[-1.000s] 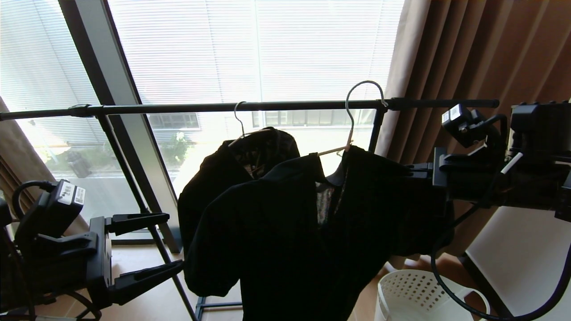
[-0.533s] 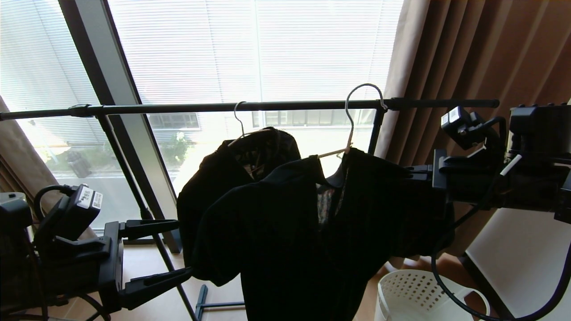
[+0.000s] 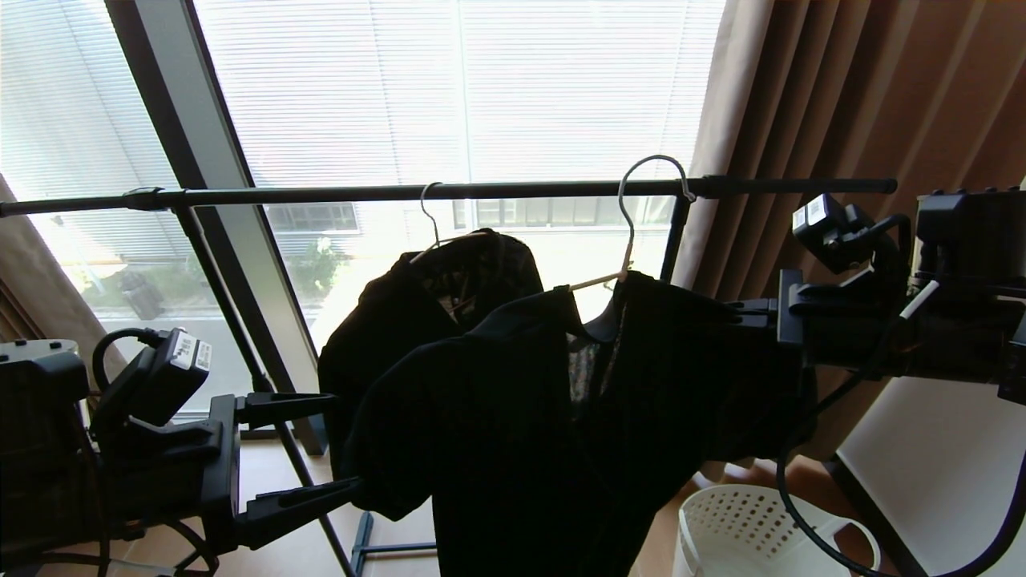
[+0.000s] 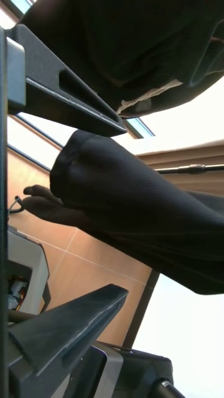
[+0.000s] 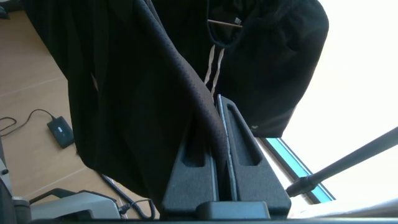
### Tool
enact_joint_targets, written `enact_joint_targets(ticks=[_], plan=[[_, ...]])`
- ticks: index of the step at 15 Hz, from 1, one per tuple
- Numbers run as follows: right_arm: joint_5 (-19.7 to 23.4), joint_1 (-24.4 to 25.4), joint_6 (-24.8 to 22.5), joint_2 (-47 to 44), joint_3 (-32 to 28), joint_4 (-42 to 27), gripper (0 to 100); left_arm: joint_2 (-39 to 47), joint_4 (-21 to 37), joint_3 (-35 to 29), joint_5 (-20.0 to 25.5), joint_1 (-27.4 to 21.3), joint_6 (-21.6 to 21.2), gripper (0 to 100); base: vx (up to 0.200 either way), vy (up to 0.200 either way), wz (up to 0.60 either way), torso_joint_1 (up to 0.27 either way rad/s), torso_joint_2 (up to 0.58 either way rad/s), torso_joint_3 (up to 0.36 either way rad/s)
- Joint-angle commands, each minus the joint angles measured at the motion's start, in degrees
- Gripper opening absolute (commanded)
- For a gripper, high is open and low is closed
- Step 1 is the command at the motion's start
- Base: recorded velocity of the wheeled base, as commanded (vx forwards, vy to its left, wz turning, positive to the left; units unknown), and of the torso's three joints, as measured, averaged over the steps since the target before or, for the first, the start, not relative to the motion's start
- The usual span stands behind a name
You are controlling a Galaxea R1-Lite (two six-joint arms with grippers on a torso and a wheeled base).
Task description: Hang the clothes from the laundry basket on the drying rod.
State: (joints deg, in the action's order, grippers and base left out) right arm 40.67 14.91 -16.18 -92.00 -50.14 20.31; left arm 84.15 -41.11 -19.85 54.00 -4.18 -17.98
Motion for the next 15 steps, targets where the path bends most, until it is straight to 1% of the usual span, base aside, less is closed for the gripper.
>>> enact_joint_targets(ticks=[1,3,4,6,7,11,15], plan=[[0.03,0.03,-0.17,0.07,0.31,-0.01,0,1.19,-0.03,-0.19,-0.13,-0.30,-0.04,100,0.000,0.000,0.00,0.000,0.00,0.000],[0.11,0.03,-0.17,0.68,0.39,-0.01,0,1.89,-0.03,-0.98,-0.13,-0.65,-0.04,100,0.000,0.000,0.00,0.000,0.00,0.000],[0.20,0.03,-0.17,1.12,0.66,-0.01,0,2.33,-0.03,-1.51,-0.30,-1.62,0.14,100,0.000,0.000,0.00,0.000,0.00,0.000],[0.29,0.12,-0.17,1.30,1.01,-0.01,0,3.74,-0.03,-1.95,-2.76,-2.85,-0.04,100,0.000,0.000,0.00,0.000,0.00,0.000],[0.38,0.12,-0.17,1.48,1.01,-0.01,0,4.27,-0.03,-2.21,-3.73,-3.11,-0.04,0,0.000,0.000,0.00,0.000,0.00,0.000],[0.47,0.03,-0.17,1.30,0.83,0.08,0,4.71,-0.03,-2.65,-3.73,-2.94,0.05,0,0.000,0.000,0.00,0.000,0.00,0.000],[0.47,-0.14,-0.17,0.86,0.39,0.17,0,4.18,-0.03,-1.77,-3.73,-1.09,-0.04,0,0.000,0.000,0.00,0.000,0.00,0.000]])
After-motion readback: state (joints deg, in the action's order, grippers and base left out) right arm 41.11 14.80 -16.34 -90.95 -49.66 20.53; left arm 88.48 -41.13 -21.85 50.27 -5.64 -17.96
